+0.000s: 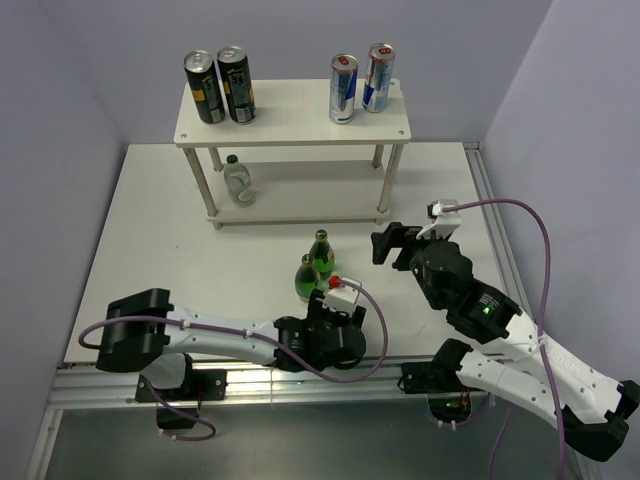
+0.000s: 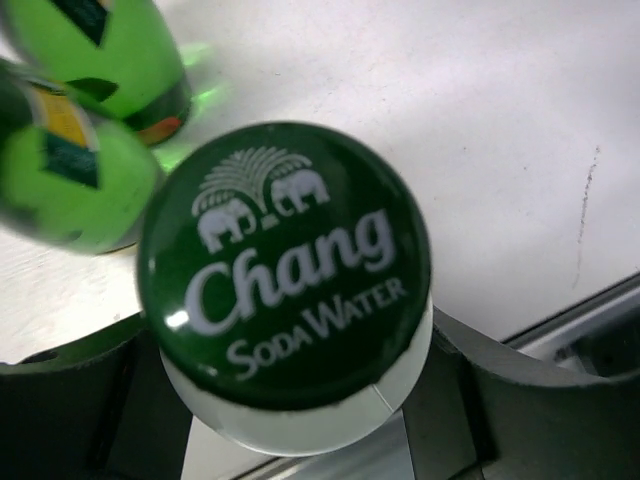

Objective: Place and organize the beverage onto the shelf

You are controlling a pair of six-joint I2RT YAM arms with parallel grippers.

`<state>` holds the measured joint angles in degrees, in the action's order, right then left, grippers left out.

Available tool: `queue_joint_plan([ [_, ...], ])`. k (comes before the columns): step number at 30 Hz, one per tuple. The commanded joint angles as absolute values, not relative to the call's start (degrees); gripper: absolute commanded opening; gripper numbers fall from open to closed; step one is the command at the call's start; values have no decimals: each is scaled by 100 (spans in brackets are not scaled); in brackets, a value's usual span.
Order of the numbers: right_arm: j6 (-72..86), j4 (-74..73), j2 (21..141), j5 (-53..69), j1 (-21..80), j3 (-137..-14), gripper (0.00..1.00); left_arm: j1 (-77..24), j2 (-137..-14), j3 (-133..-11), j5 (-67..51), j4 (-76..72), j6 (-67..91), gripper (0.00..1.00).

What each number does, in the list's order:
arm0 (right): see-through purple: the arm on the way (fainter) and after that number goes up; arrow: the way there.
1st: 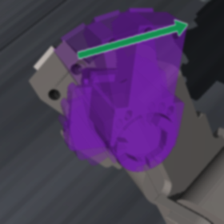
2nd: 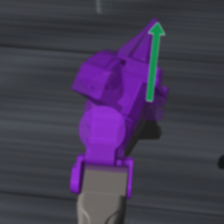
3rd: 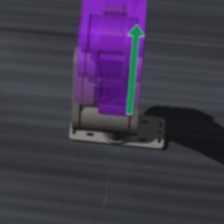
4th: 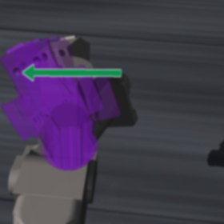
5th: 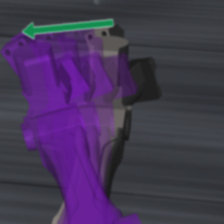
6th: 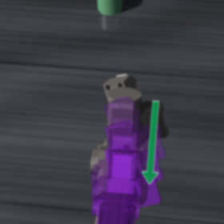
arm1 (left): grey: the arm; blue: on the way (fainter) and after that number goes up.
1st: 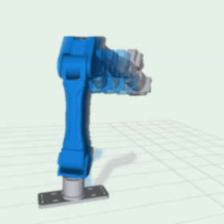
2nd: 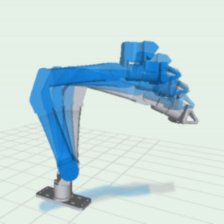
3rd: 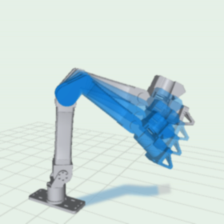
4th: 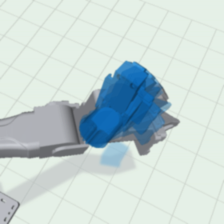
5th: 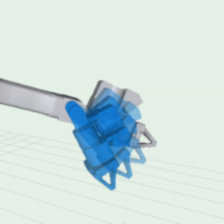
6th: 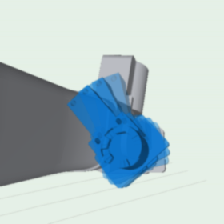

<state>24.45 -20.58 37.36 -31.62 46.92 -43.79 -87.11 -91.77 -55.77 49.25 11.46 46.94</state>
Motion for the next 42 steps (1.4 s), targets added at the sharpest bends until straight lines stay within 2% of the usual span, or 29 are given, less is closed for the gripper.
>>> queue_joint_plan([
  [1, 2479, -1925, 3718, -3305, 4729, -4386, 98, -8955, -8465, -6204, 5835, 2279, 5246, 0],
  [5, 2479, -1907, 3700, -3305, 4729, -4368, 98, -9009, -7833, -6407, 6266, 3293, 5686, 0],
  [13, 2470, -1898, 3735, -3305, 4729, -4368, 98, -8764, -6435, -6197, 6960, 3200, 4835, 0],
  [16, 2461, -1881, 3744, -3287, 4729, -4377, 98, -8158, -5952, -5802, 6751, 2219, 4002, 0],
  [21, 2452, -1872, 3771, -3270, 4729, -4395, 98, -6752, -5458, -4853, 5435, 485, 2787, 0],
  [25, 2452, -1872, 3806, -3252, 4729, -4394, 98, -5497, -5721, -4492, 4861, -639, 2321, 0],
  [30, 2452, -1881, 3806, -3261, 4729, -4395, 98, -4503, -6449, -4438, 4123, -1809, 2092, 0],
  [42, 2443, -1942, 3972, -3217, 4729, -4473, 98, -3402, -8294, -5202, 3191, -3032, 1934, 0],
])
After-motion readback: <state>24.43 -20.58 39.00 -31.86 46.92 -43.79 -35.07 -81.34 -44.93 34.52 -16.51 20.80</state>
